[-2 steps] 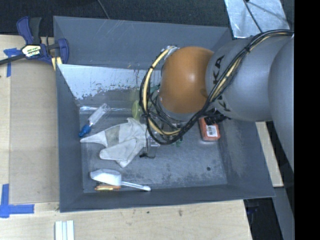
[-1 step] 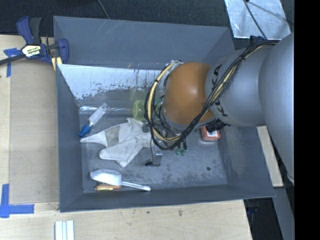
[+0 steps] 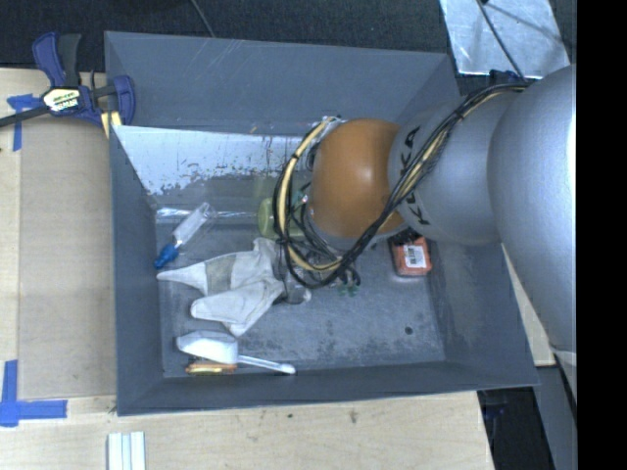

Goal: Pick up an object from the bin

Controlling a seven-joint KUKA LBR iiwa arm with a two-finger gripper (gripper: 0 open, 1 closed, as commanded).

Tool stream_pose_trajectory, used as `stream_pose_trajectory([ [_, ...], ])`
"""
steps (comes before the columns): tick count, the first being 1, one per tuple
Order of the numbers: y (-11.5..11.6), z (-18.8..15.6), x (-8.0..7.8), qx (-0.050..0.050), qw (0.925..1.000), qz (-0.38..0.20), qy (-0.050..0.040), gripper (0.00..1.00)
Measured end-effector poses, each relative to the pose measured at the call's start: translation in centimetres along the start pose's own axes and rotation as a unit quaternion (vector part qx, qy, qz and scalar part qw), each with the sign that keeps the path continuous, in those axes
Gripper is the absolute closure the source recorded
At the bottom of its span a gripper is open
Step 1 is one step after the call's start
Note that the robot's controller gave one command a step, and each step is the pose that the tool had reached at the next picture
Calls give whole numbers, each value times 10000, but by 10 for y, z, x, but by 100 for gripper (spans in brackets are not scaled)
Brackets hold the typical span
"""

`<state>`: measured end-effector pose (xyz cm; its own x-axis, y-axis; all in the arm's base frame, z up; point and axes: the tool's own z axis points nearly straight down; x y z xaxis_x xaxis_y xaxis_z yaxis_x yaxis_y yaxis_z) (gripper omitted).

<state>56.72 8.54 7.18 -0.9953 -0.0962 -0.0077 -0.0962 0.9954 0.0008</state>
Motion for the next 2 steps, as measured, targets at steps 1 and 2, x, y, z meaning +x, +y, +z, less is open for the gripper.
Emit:
stream_pose_trajectory([
  [1, 0, 0, 0, 0, 10000, 2, 0, 100],
  [2, 11, -199, 11, 5, 10000, -58, 12, 100],
])
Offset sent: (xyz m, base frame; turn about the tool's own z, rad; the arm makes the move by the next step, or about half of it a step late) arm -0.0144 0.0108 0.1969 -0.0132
